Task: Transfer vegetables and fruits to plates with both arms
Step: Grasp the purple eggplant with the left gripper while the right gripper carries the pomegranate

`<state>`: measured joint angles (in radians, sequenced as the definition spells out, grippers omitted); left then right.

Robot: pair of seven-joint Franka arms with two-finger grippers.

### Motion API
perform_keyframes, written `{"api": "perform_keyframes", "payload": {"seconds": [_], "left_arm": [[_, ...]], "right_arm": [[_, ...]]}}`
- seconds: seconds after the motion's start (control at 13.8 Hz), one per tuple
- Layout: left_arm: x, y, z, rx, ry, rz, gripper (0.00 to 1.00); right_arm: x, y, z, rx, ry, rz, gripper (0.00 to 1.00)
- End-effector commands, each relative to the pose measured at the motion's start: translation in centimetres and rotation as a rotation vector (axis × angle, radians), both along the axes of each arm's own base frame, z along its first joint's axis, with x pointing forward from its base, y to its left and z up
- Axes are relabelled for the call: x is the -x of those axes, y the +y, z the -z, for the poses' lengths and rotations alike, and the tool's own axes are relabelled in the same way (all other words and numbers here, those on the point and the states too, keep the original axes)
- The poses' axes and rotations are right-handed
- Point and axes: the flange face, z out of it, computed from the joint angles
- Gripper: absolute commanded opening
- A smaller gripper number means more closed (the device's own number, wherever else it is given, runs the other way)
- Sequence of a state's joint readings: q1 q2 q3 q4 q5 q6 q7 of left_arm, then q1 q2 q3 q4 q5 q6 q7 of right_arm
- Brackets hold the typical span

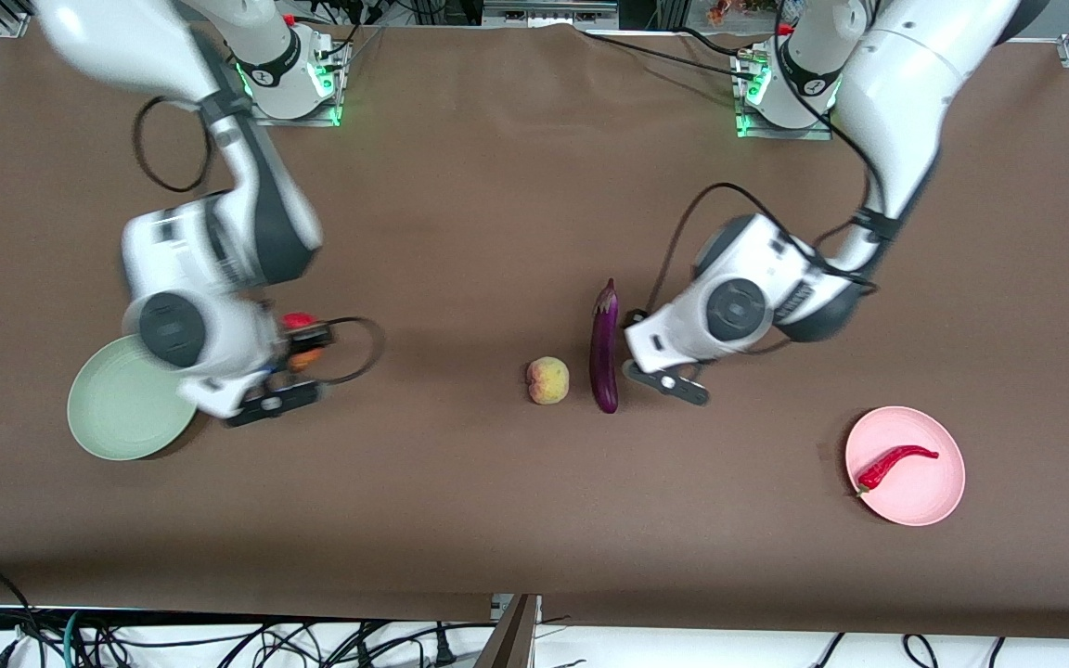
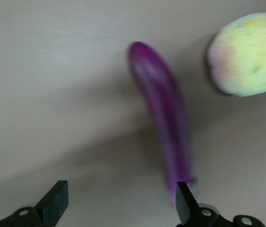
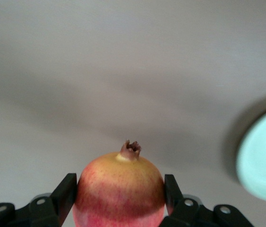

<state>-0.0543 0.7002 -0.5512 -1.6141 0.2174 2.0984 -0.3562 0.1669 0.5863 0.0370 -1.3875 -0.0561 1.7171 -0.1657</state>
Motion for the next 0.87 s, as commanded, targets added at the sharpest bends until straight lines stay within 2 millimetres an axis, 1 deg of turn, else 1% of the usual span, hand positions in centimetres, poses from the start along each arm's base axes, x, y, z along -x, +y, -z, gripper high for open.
{"api": "perform_keyframes", "payload": {"seconds": [0.0,0.07,0.15,0.22,0.29,0.36,0.44,0.51,0.58,0.65,0.73,0.8], "left_arm": [[2.0,-2.1,2.2,0.018,-0.032,-0.11,1.0],[2.2,-2.5,3.3,0.04,-0.042,-0.116,1.0],[2.6,-3.6,4.2,0.069,-0.058,-0.117,1.0],[3.0,-4.3,5.3,0.088,-0.061,-0.115,0.84],[3.2,-4.5,5.8,0.085,-0.061,-0.108,0.61],[3.1,-4.1,6.1,0.064,-0.078,-0.089,0.34],[3.1,-3.8,6.3,0.044,-0.091,-0.067,0.33],[3.1,-3.7,6.6,0.033,-0.099,-0.052,0.33],[3.0,-3.5,6.8,0.024,-0.107,-0.042,0.24],[3.3,-3.4,7.1,0.017,-0.102,-0.038,0.03],[2.8,-2.5,6.7,0.009,-0.102,-0.044,0.0],[2.5,-1.7,5.6,-0.025,-0.087,-0.047,0.0]], "right_arm": [[-0.9,-7.9,1.1,-0.036,0.024,-0.106,0.04],[-1.3,-11.6,1.5,-0.016,0.022,-0.158,0.04],[-1.6,-15.0,2.3,-0.012,0.017,-0.184,0.04],[-1.8,-18.0,3.1,-0.029,0.007,-0.202,0.04],[-1.9,-20.2,4.1,-0.043,0.006,-0.235,0.04],[-2.1,-21.7,5.1,-0.051,-0.006,-0.258,0.04],[-2.2,-23.8,5.9,-0.054,-0.029,-0.265,0.04],[-2.3,-25.4,7.0,-0.059,-0.05,-0.275,0.04],[-2.5,-26.7,8.0,-0.06,-0.073,-0.286,0.04],[-2.7,-27.6,8.9,-0.058,-0.096,-0.292,0.04],[-2.7,-28.8,9.9,-0.057,-0.114,-0.303,0.04],[-2.8,-29.6,10.6,-0.057,-0.132,-0.316,0.04]]}}
